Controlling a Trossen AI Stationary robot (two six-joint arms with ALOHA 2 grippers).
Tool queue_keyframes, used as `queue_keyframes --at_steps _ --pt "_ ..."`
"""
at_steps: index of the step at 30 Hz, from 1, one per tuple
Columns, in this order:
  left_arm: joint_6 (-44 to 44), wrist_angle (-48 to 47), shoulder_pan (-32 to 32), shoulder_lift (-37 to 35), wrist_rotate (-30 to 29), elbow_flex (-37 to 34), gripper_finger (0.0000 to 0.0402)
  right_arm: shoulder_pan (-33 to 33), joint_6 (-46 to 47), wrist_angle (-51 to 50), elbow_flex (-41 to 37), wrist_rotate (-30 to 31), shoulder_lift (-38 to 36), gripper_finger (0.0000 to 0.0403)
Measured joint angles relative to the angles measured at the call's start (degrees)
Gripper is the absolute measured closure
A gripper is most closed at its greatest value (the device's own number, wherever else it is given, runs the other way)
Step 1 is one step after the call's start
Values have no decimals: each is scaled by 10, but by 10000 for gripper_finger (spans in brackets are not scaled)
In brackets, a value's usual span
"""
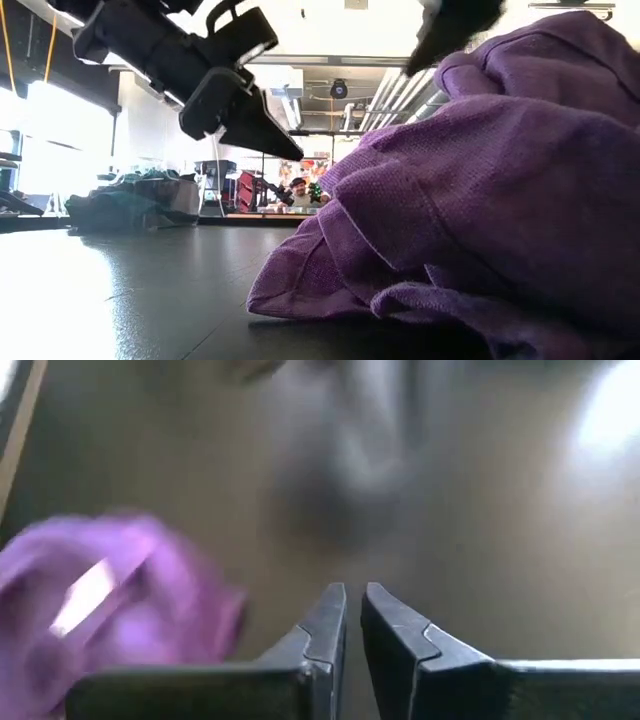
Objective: Sort towels by color in basket
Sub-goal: Put the violet microfiber cloth into the left transparent bin
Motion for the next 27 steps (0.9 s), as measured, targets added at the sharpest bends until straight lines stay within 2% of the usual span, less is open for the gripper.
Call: queue_keyframes --at_steps 5,7,10,16,19,23,27 --pt "11 10 -1 -12 -6 0 326 81 65 -41 0 -98 1 373" --pt "16 12 1 -15 -6 0 326 103 78 -34 0 -99 1 373" --pt "27 30 4 -15 -6 0 326 111 167 -19 0 -90 1 369" --pt "32 59 4 -15 -1 0 326 127 304 -23 0 -241 1 317" --pt "28 62 4 -15 -1 0 326 142 323 -22 0 -231 2 282" --pt "22 67 4 -15 0 0 326 166 319 -20 0 -148 19 231" --pt "22 67 4 -15 0 0 326 178 241 -1 0 -111 62 180"
